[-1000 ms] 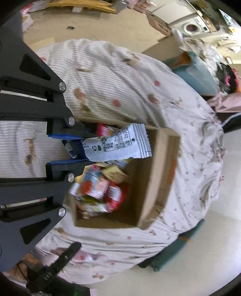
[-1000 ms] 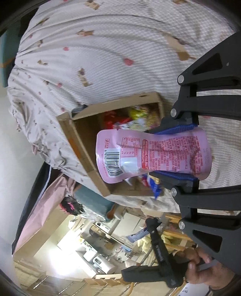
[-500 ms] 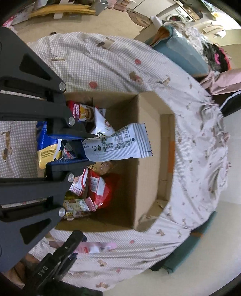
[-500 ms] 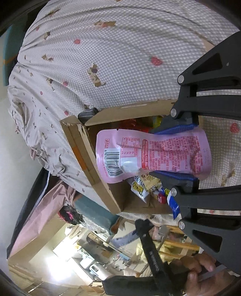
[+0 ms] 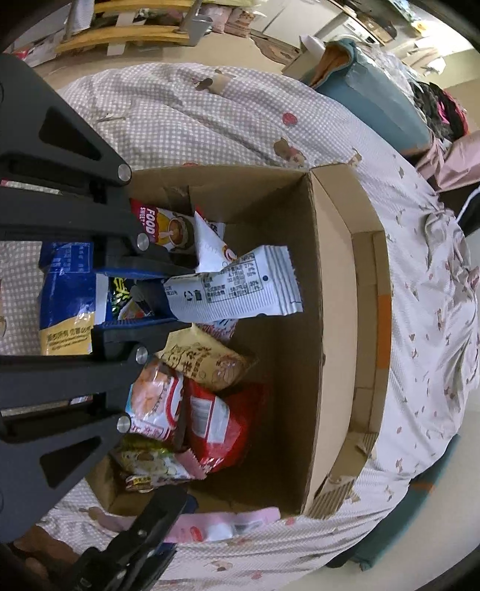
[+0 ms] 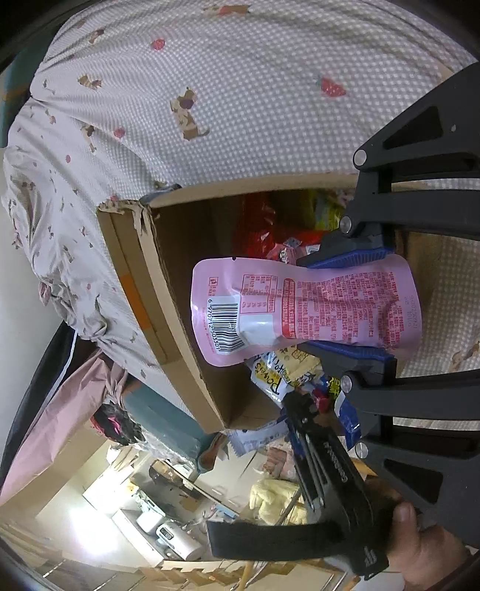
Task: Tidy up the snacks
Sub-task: 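Carry the white bar and pink pouch over the box with both tools, then open both tools to drop the snacks into the box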
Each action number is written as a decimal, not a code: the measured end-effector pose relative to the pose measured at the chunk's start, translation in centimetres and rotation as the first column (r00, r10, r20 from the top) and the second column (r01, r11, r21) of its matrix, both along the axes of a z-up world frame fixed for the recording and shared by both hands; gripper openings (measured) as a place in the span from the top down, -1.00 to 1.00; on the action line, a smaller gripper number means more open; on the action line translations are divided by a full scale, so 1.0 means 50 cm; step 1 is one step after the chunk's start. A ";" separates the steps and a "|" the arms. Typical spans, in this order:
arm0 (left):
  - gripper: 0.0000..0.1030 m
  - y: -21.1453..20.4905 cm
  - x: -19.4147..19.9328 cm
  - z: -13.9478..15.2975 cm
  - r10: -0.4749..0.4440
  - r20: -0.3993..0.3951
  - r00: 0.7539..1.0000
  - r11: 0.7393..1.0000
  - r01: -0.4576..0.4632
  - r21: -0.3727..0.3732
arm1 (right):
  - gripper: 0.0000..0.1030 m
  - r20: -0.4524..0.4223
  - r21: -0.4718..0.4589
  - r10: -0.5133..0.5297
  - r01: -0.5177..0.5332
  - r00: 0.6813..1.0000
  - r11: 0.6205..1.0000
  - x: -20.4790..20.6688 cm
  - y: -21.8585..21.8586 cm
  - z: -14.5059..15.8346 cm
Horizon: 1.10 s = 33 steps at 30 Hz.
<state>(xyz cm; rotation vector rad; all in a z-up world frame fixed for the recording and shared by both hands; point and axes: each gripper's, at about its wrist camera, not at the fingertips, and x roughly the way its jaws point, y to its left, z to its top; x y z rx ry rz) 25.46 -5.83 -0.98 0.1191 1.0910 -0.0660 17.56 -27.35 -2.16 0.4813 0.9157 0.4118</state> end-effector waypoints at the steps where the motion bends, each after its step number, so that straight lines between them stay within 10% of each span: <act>1: 0.71 0.003 0.002 -0.001 0.015 0.006 1.000 1.000 -0.015 0.006 | 0.26 -0.001 0.000 0.004 -0.004 1.000 1.000 0.002 0.002 -0.001; 15: 0.69 0.010 0.004 0.010 0.020 0.035 0.999 1.000 -0.020 -0.010 | 0.15 0.007 0.039 0.051 -0.051 0.999 0.998 0.023 0.018 -0.006; 21: -0.44 0.011 0.001 0.020 0.034 0.064 0.997 0.999 -0.034 0.000 | -0.47 0.063 -0.034 -0.014 0.016 0.998 0.999 0.016 0.014 0.012; 33: -0.46 0.026 -0.034 0.081 0.032 0.186 0.982 0.999 -0.032 -0.003 | -1.00 0.132 -0.029 -0.108 0.112 0.985 0.993 -0.013 -0.021 0.050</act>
